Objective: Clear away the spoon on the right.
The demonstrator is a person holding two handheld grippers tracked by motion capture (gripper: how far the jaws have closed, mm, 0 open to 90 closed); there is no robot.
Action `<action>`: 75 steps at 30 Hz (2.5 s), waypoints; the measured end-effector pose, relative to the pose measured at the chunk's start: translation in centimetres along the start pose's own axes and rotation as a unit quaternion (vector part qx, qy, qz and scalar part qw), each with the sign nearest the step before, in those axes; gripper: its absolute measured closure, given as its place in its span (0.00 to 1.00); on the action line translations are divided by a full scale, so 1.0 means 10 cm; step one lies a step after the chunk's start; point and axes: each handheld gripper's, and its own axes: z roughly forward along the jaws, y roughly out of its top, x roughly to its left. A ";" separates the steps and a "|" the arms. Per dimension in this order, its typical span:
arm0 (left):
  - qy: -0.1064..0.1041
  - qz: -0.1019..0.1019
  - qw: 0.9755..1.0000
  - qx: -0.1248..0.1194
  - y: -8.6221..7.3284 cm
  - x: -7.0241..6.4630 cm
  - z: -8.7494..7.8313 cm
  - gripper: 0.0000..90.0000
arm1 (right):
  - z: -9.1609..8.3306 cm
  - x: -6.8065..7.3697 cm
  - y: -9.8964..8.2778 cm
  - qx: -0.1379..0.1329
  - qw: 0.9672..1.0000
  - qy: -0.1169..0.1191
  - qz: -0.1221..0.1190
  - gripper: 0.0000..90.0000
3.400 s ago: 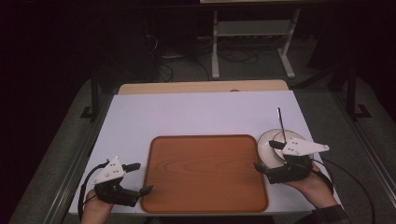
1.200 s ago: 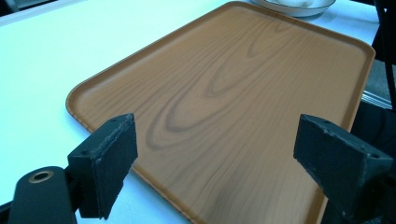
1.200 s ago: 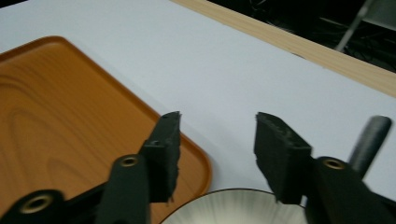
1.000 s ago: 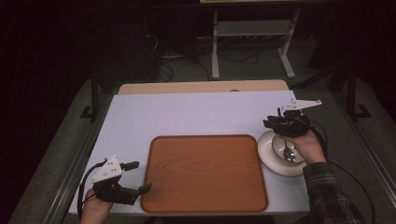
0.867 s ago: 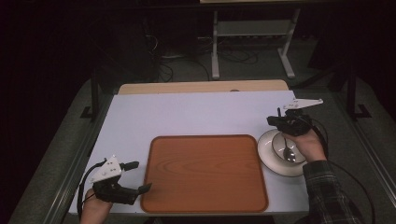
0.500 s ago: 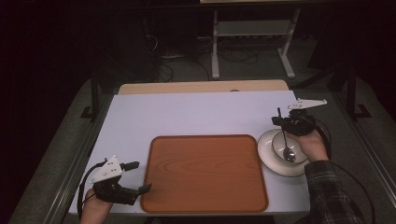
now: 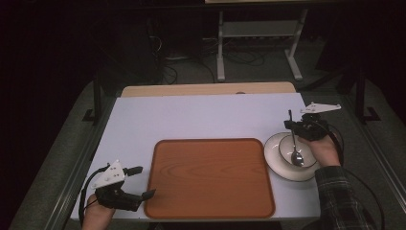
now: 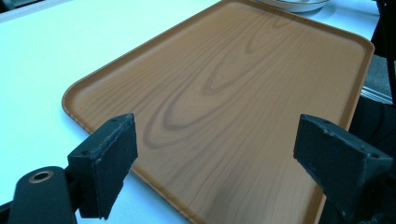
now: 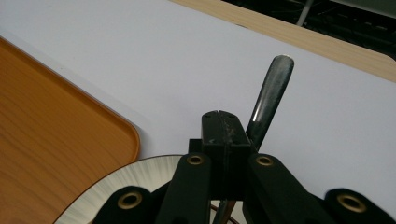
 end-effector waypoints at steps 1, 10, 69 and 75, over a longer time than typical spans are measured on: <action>0.000 0.000 1.000 0.000 0.00 0.00 0.00 0.14 | 0.00 -0.01 -0.01 0.000 1.000 -0.001 0.000 0.99; -0.001 0.000 1.000 0.001 0.00 -0.01 0.00 0.14 | -0.05 -0.06 -0.06 0.000 1.000 -0.012 0.011 0.99; 0.003 -0.004 1.000 -0.005 0.00 0.00 -0.03 0.14 | -0.56 -0.22 -0.45 0.010 0.995 -0.069 0.068 0.99; 0.003 -0.003 1.000 -0.004 -0.01 0.00 -0.03 0.14 | -0.62 -0.23 -0.51 0.011 0.995 -0.074 0.070 0.99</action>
